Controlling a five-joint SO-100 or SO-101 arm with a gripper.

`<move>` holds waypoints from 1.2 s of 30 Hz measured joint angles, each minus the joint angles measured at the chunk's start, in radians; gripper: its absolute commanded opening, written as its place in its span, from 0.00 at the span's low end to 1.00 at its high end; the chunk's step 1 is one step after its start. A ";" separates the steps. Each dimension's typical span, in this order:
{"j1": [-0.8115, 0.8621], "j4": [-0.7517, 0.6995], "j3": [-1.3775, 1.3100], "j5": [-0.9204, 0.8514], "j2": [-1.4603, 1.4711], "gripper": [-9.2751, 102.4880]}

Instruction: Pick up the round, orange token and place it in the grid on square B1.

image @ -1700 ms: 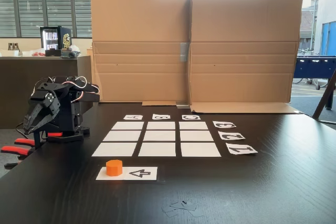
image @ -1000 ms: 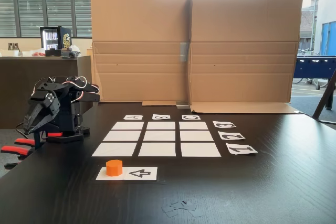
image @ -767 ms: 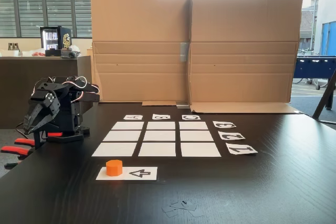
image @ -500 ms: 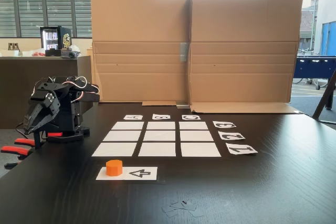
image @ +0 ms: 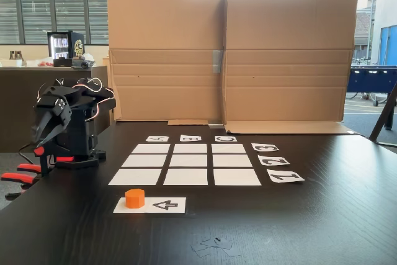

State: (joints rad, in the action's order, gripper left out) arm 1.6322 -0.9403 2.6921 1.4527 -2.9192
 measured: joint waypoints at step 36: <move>-0.262 -0.607 -1.197 -0.114 1.098 0.56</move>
State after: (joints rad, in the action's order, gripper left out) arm 1.3698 -1.5478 1.4956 1.3392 -1.8208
